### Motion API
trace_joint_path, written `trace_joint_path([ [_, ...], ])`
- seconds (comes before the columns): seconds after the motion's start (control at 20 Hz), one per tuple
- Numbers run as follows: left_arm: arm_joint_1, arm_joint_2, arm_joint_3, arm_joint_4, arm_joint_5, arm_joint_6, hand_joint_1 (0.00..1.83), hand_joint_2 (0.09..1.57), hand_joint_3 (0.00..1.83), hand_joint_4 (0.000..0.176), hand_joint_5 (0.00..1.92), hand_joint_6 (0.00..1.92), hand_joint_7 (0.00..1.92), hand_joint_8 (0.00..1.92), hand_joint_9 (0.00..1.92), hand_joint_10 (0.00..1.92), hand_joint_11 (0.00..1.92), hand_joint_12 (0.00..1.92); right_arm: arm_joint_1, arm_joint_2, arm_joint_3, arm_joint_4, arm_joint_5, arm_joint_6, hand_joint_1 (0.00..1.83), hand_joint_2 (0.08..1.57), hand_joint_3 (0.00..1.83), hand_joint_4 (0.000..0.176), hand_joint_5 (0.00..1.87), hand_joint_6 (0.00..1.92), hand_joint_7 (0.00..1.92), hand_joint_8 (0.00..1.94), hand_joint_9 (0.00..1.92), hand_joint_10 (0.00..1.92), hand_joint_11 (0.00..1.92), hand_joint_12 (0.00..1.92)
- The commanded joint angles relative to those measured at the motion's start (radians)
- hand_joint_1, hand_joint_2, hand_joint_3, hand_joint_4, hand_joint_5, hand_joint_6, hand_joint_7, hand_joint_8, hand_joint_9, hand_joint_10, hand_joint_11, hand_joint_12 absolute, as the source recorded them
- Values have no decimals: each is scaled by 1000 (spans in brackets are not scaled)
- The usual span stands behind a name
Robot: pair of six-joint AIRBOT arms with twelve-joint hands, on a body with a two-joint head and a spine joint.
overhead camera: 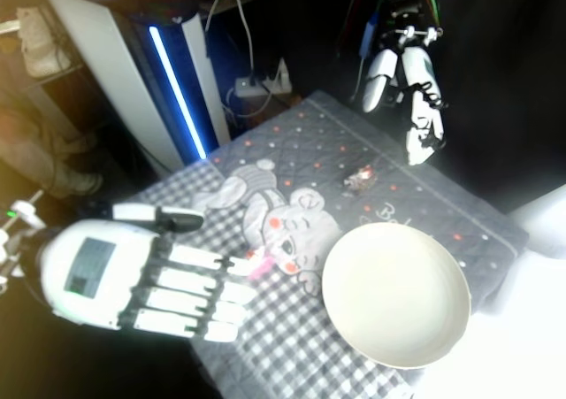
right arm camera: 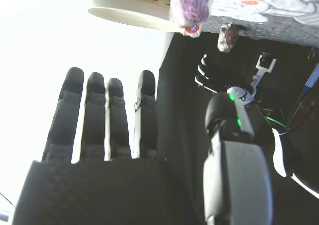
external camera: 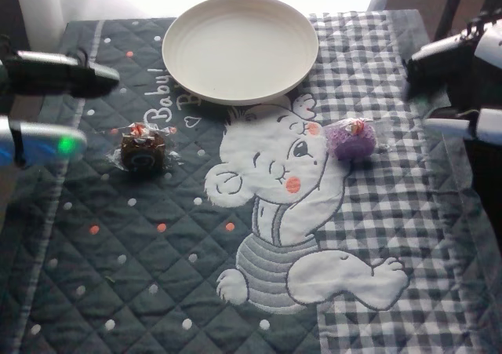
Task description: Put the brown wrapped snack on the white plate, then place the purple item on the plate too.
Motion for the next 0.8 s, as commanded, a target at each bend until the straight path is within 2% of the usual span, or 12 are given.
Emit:
trace_joint_path([
  [0.0,-7,-5,6,-33,-103,-9,802,1061,0,0,549,0,550,0,494,8,75,890,9,-2,5,39,103,3,1187,1203,0,0,708,1279,924,1189,1034,58,557,1143],
  [0.05,-7,-7,7,-33,-101,-9,803,1057,0,0,542,1,550,0,500,3,63,923,9,-4,5,39,102,3,1182,1205,1,0,713,1277,911,1206,1023,37,536,1147],
  [0.1,-7,-9,8,-33,-97,-9,760,1067,0,0,528,0,546,0,496,0,37,960,9,-5,5,39,102,3,1063,1169,0,0,706,487,843,484,991,15,469,1173],
  [0.15,-7,-11,8,-32,-93,-8,765,1058,0,6,499,0,529,0,490,0,37,967,9,-6,5,39,102,3,999,1139,0,0,692,151,803,153,865,2,402,1036],
  [0.2,-8,-18,11,-29,-85,-8,724,1036,0,15,470,0,523,0,482,0,30,999,9,-9,5,40,102,3,895,1096,0,57,570,30,634,30,669,0,308,898],
  [0.25,-9,-28,17,-28,-77,-8,716,1020,0,27,445,0,504,0,463,0,5,1052,9,-12,6,40,102,3,846,1072,0,86,471,5,497,5,531,0,240,791],
  [0.3,-15,-39,23,-23,-67,-8,712,992,0,39,427,0,480,0,448,0,0,1092,9,-15,7,40,102,3,822,1034,1,94,344,0,327,0,363,0,162,629],
  [0.35,-24,-50,31,-14,-54,-8,723,946,0,41,431,1,444,0,415,0,0,1076,9,-17,7,40,102,3,792,984,3,75,233,0,236,0,288,0,156,517],
  [0.4,-32,-57,36,-2,-40,-8,732,919,0,42,433,0,443,0,426,3,0,1100,9,-19,7,41,102,3,776,959,0,75,175,0,174,0,233,0,137,484],
  [0.45,-44,-68,44,16,-17,-8,741,902,0,52,430,0,453,4,431,5,14,1113,10,-23,7,41,102,3,799,931,0,107,88,0,71,0,124,0,62,451],
  [0.55,-60,-91,61,42,24,-8,813,875,0,62,444,0,538,1,516,7,96,1037,10,-32,8,41,102,3,722,838,0,162,1,0,0,0,49,7,50,481],
  [0.75,-99,-122,92,93,89,-6,783,880,3,53,464,3,539,5,553,11,165,993,10,-40,10,38,102,3,704,777,0,175,0,0,0,0,50,4,0,704],
])
